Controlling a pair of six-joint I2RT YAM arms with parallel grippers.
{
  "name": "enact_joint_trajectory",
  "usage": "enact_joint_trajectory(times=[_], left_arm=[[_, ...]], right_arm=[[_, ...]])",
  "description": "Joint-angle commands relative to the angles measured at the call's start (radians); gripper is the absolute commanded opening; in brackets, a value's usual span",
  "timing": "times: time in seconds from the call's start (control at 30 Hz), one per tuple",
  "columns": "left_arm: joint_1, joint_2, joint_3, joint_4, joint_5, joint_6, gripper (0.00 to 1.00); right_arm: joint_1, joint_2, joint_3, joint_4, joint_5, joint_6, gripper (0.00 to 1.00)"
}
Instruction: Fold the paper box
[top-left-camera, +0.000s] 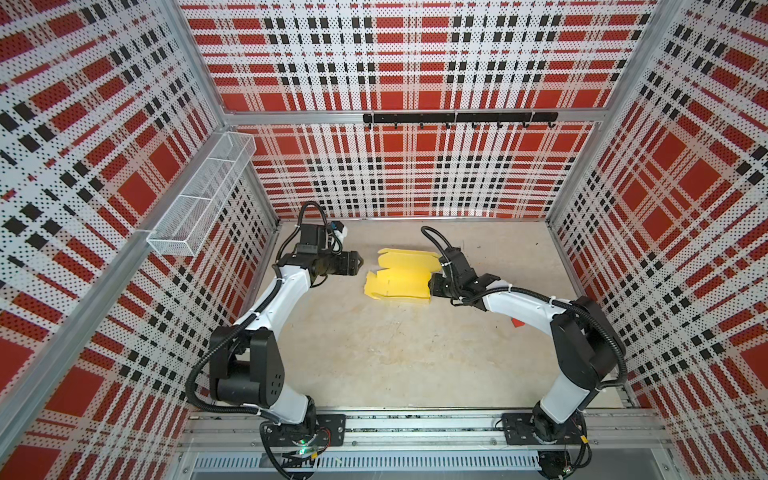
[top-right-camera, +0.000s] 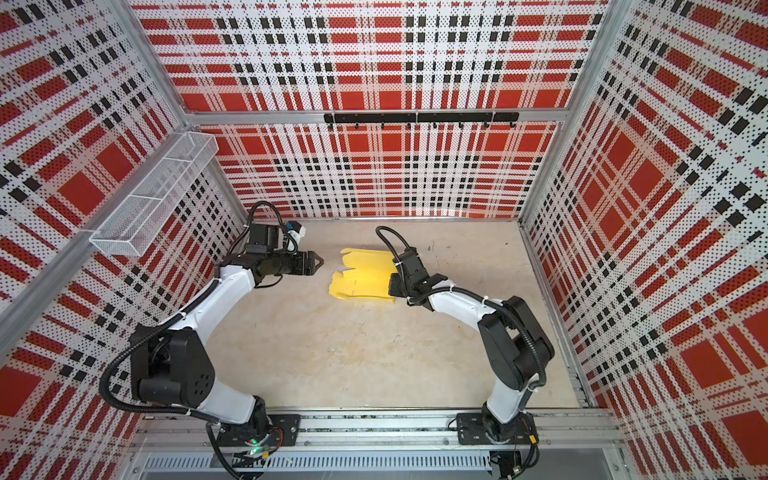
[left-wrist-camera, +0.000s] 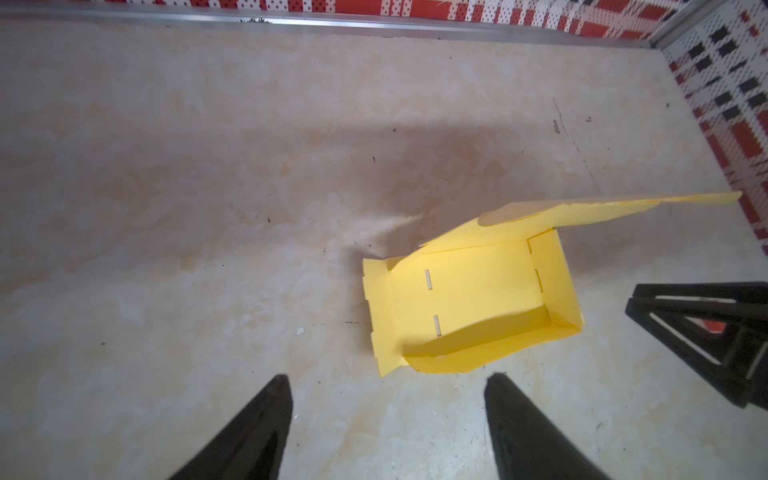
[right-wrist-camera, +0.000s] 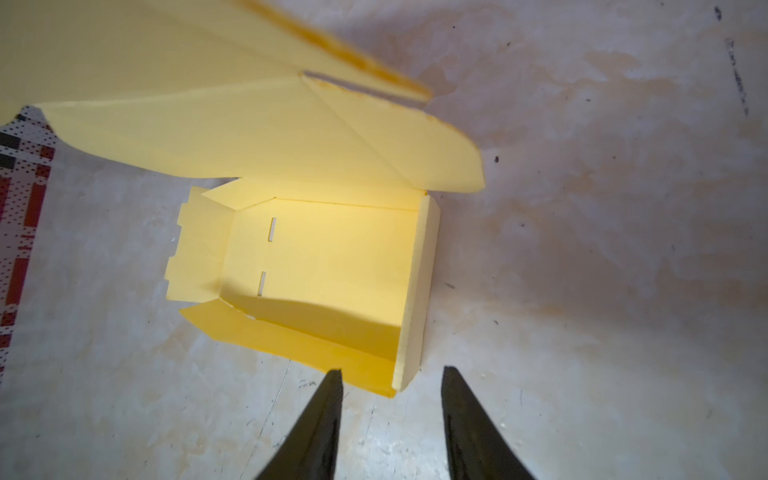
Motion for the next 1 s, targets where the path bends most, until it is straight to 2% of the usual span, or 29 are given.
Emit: enact_joint_trajectory(times=[0.0,0.2,0.37,0.53,0.83,0.97], left_arm=[[0.021,-0.04,-0.03,0.118,0.039,-0.128,0.77],[0.04,-0.035,-0.051,0.15,0.021,-0.146,0.8],[0.04,-0.041,-0.058,0.16,0.028,-0.151,0.85],[0.042,-0.032,-0.078,0.172,0.006,-0.168,1.0],[0.041,-0.027,-0.086,0.182,-0.003,-0.173,1.0],[0.041,-0.015,-0.095,0.192,-0.012,-0.174,0.99]], right_arm=[[0.016,0.044,0.05,-0.054,0.143,0.026,0.41],[0.036,0.11,0.083,-0.054,0.207,0.05,0.4],[0.04,0.152,0.129,-0.07,0.202,0.05,0.4],[0.045,0.191,0.174,-0.086,0.2,0.04,0.4],[0.053,0.126,0.16,-0.074,0.233,0.028,0.39],[0.083,0.106,0.073,0.057,0.268,0.031,0.33]])
